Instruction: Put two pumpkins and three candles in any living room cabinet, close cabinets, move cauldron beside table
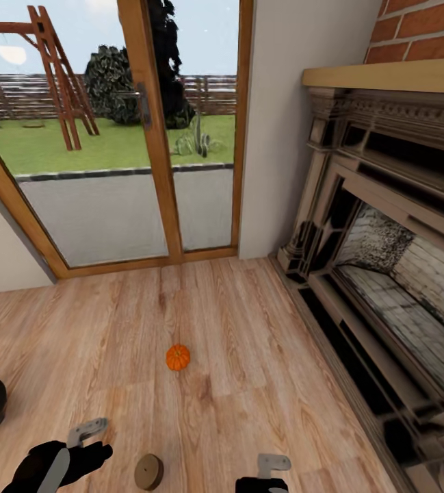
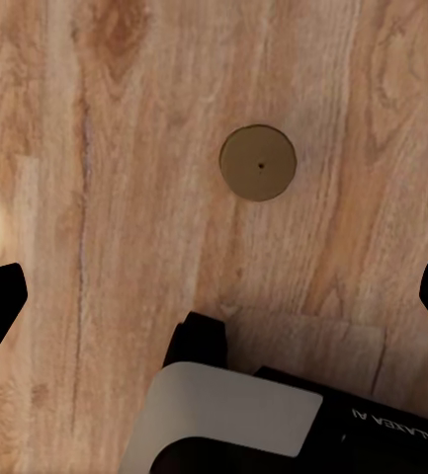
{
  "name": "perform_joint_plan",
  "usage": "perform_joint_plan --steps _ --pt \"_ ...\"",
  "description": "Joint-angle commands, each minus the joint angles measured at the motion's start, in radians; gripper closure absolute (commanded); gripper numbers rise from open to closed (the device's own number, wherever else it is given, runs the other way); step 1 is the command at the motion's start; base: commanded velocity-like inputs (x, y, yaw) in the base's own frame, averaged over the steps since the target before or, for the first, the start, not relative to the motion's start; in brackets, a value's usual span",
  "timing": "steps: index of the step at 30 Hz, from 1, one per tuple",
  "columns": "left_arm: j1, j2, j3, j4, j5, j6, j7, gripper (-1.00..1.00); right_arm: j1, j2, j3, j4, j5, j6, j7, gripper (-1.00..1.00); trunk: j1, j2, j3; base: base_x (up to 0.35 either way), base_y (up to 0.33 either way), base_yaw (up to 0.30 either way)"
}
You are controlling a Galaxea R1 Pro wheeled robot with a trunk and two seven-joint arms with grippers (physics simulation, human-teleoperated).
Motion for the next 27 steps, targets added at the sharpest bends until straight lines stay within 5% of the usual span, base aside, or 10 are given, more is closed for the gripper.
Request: perform_joint_plan --steps 1,13,20,23,25,27 --pt "0.000 -0.001 0.000 -0.005 0.011 0.005 0.009 -1.00 -0.001 -0.002 0.006 -0.002 -0.006 0.004 -0.008 -1.00 0.000 0.000 -0.001 0.028 0.000 0.000" --pt "0.000 -0.004 -0.006 -0.050 0.012 0.016 0.015 -1.00 -0.001 -0.012 0.000 -0.008 -0.019 0.005 -0.001 -1.00 0.023 -0.042 -0.020 0.003 0.000 0.000" --pt "0.000 -0.082 -0.101 -0.018 -0.005 -0.005 0.021 -1.00 -0.001 -0.013 -0.004 -0.115 -0.020 0.070 -0.002 -1.00 0.050 -0.091 -0.042 0.000 0.000 0.000" --pt "-0.002 -0.122 -0.110 0.001 -0.052 -0.040 0.041 -1.00 -0.001 -0.022 -0.042 -0.284 -0.017 0.222 -0.008 -1.00 0.061 -0.112 -0.051 0.000 0.000 0.000" --pt "-0.011 -0.153 -0.111 0.022 -0.095 -0.053 0.120 -1.00 -0.001 -0.037 -0.132 -0.463 -0.010 0.360 -0.022 -1.00 0.069 -0.126 -0.057 0.000 0.000 0.000" --pt "-0.030 -0.165 -0.112 0.067 -0.105 -0.058 0.152 -1.00 -0.001 -0.039 -0.200 -0.537 -0.008 0.420 -0.061 -1.00 0.077 -0.140 -0.063 0.000 0.000 0.000"
